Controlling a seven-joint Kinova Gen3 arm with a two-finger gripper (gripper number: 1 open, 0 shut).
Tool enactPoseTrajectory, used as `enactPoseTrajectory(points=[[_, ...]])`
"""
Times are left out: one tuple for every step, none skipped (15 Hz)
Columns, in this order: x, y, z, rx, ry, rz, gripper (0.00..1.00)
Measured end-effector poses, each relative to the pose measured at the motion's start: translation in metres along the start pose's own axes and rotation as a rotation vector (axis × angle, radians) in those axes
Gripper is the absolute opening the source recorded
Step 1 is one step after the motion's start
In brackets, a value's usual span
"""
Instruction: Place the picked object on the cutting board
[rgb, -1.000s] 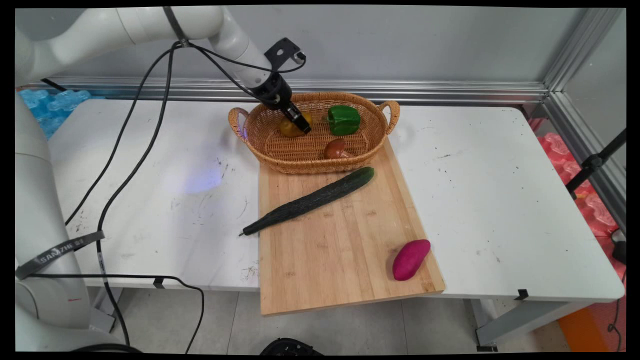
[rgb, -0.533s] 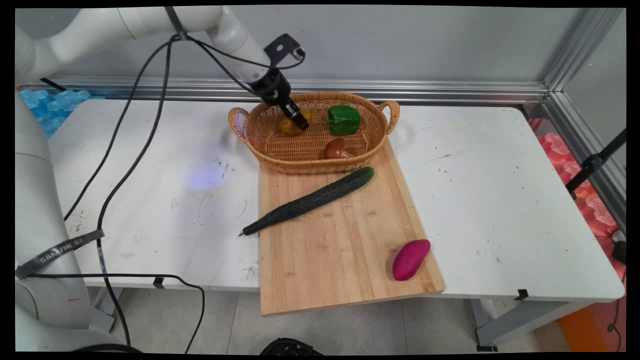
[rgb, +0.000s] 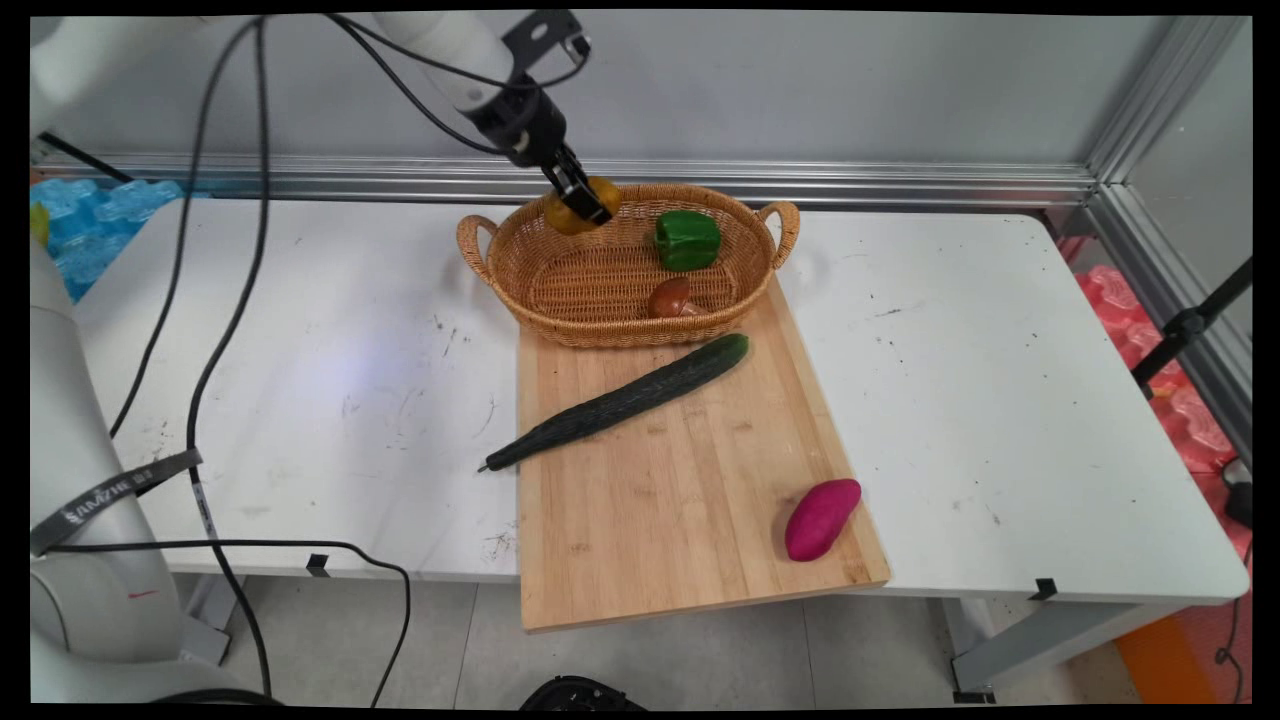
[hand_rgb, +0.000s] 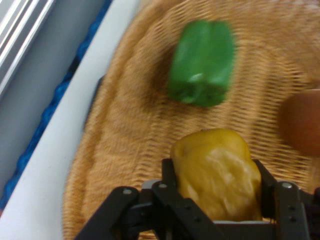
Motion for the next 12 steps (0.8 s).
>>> enactPoseTrajectory(points=[[0.002, 0.007, -0.010, -0.010, 0.009, 0.028, 0.00], [0.004, 0.016, -0.021, -0.026, 0.020, 0.061, 0.00], [0.005, 0.027, -0.032, -0.044, 0.030, 0.094, 0.00], [0.007, 0.036, -0.041, -0.061, 0.040, 0.122, 0.00], [0.009, 0.045, -0.047, -0.079, 0.049, 0.149, 0.00], [0.011, 0.056, -0.054, -0.097, 0.059, 0.178, 0.00], [0.012, 0.066, -0.060, -0.115, 0.068, 0.205, 0.00], [0.014, 0.075, -0.063, -0.131, 0.075, 0.230, 0.00], [0.015, 0.081, -0.065, -0.140, 0.080, 0.246, 0.00], [0.017, 0.089, -0.068, -0.155, 0.087, 0.272, 0.00], [0.020, 0.099, -0.069, -0.171, 0.095, 0.302, 0.00], [0.022, 0.109, -0.068, -0.187, 0.101, 0.329, 0.00]])
